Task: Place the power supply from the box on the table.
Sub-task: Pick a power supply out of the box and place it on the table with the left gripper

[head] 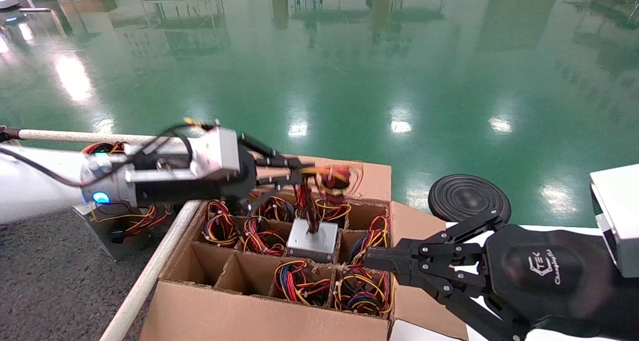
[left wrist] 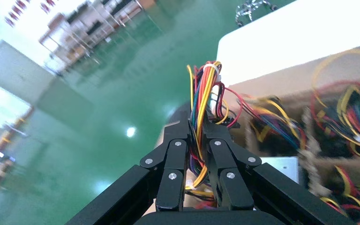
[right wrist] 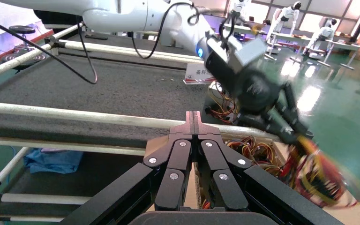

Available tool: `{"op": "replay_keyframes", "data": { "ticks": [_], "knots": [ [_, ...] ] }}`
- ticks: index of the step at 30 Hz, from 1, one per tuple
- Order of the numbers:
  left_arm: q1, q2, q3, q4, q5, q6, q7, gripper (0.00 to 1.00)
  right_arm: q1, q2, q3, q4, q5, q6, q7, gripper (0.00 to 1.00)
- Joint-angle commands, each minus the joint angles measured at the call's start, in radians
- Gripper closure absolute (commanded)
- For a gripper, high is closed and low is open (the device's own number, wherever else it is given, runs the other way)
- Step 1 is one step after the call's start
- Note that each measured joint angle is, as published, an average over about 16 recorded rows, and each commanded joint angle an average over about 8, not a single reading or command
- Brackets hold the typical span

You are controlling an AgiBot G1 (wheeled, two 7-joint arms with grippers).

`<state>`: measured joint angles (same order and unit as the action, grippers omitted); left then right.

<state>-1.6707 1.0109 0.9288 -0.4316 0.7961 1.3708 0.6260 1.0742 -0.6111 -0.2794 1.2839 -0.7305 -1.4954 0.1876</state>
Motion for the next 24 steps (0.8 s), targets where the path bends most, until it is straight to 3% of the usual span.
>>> {"op": "replay_keyframes", "data": {
  "ticks": [1, 14, 24],
  "knots": [
    [-0.017, -0.006, -0.016, -0.013, -0.002, 0.004, 0.006, 1.0, 0.0, 0.0, 0.0, 0.0, 0.0, 0.0, 0.0, 1.0],
    [-0.145, -0.03, -0.083, -0.054, 0.077, -0.035, 0.016, 1.0, 0.0, 0.0, 0.0, 0.0, 0.0, 0.0, 0.0, 1.0],
    [-0.229, -0.055, -0.09, -0.03, 0.17, -0.13, 0.044, 1.0, 0.0, 0.0, 0.0, 0.0, 0.0, 0.0, 0.0, 1.0]
  ]
}}
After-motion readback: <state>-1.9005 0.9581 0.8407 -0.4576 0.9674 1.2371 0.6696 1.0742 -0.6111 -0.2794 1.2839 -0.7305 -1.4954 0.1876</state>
